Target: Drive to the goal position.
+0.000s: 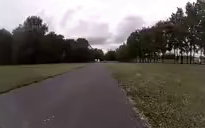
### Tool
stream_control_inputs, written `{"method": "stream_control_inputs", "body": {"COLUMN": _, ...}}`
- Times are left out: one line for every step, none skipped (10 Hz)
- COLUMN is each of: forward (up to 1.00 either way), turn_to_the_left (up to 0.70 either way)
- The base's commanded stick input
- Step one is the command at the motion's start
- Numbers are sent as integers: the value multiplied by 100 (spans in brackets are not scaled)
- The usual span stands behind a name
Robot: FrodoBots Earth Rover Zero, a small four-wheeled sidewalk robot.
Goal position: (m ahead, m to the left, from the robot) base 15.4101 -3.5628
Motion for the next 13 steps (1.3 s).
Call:
{"method": "stream_control_inputs", "body": {"forward": 70, "turn_to_the_left": 0}}
{"method": "stream_control_inputs", "body": {"forward": 70, "turn_to_the_left": 0}}
{"method": "stream_control_inputs", "body": {"forward": 70, "turn_to_the_left": 0}}
{"method": "stream_control_inputs", "body": {"forward": 70, "turn_to_the_left": 0}}
{"method": "stream_control_inputs", "body": {"forward": 70, "turn_to_the_left": 0}}
{"method": "stream_control_inputs", "body": {"forward": 70, "turn_to_the_left": 0}}
{"method": "stream_control_inputs", "body": {"forward": 70, "turn_to_the_left": 0}}
{"method": "stream_control_inputs", "body": {"forward": 70, "turn_to_the_left": 0}}
{"method": "stream_control_inputs", "body": {"forward": 70, "turn_to_the_left": 0}}
{"method": "stream_control_inputs", "body": {"forward": 70, "turn_to_the_left": 0}}
{"method": "stream_control_inputs", "body": {"forward": 70, "turn_to_the_left": 0}}
{"method": "stream_control_inputs", "body": {"forward": 70, "turn_to_the_left": 0}}
{"method": "stream_control_inputs", "body": {"forward": 70, "turn_to_the_left": 0}}
